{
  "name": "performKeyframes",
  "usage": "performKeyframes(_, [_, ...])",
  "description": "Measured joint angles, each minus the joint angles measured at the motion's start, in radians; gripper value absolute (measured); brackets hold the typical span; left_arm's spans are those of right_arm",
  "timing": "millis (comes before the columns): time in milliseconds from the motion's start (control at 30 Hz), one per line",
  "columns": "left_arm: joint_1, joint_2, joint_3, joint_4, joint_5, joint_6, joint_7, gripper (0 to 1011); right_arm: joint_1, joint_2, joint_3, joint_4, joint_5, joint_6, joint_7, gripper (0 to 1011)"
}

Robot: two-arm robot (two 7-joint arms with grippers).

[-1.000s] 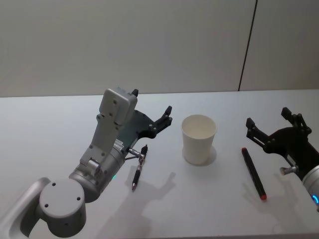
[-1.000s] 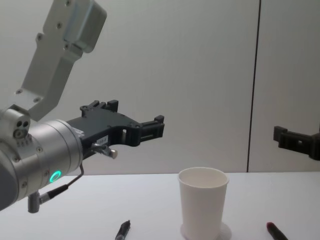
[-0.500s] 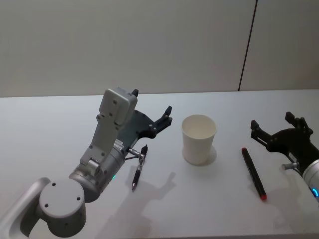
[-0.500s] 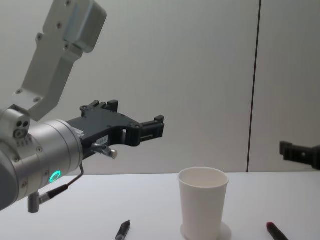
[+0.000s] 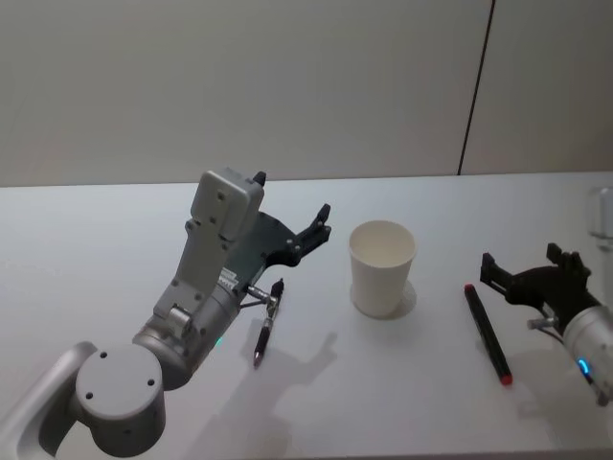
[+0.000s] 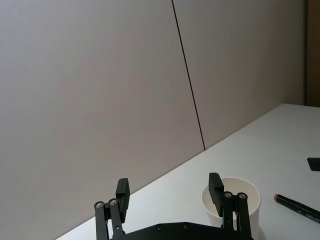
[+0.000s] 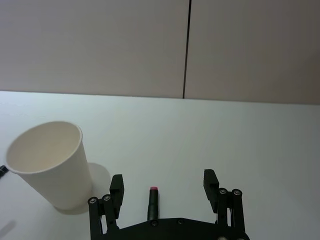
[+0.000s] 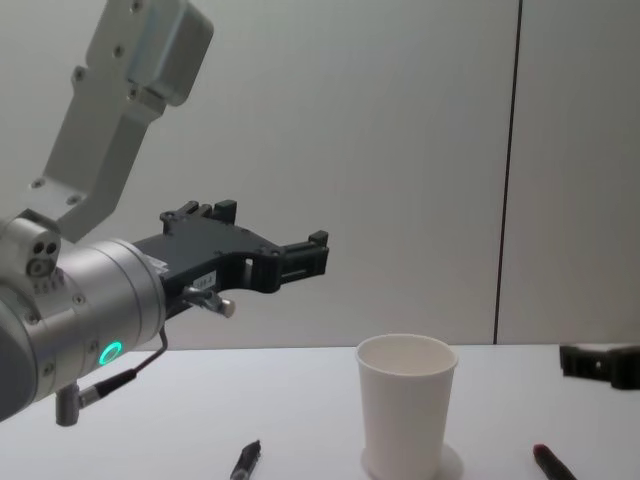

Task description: Place the pen into the pen holder.

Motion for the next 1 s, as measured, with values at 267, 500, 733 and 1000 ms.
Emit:
performKeyframes(267, [0.000, 0.000, 0.000, 0.000, 0.000, 0.000, 0.000, 1004, 0.031, -0.045, -0.018, 0.051, -0.008, 0.056, -0.058, 1002])
performKeyframes(500, [0.000, 0.000, 0.000, 0.000, 0.000, 0.000, 0.000, 1004, 0.056, -0.085, -0.033, 0.098, -0.009, 0.088, -0.105, 1002])
performKeyframes(733, [0.000, 0.000, 0.000, 0.000, 0.000, 0.000, 0.000, 1004, 0.085, -0.119, -0.044, 0.148, -0.007, 0.107, -0.134, 1002])
performKeyframes(1000, [0.000, 0.000, 0.000, 0.000, 0.000, 0.000, 0.000, 1004, 0.116, -0.151, -0.051, 0.209, -0.008, 0.123, -0.153, 1001])
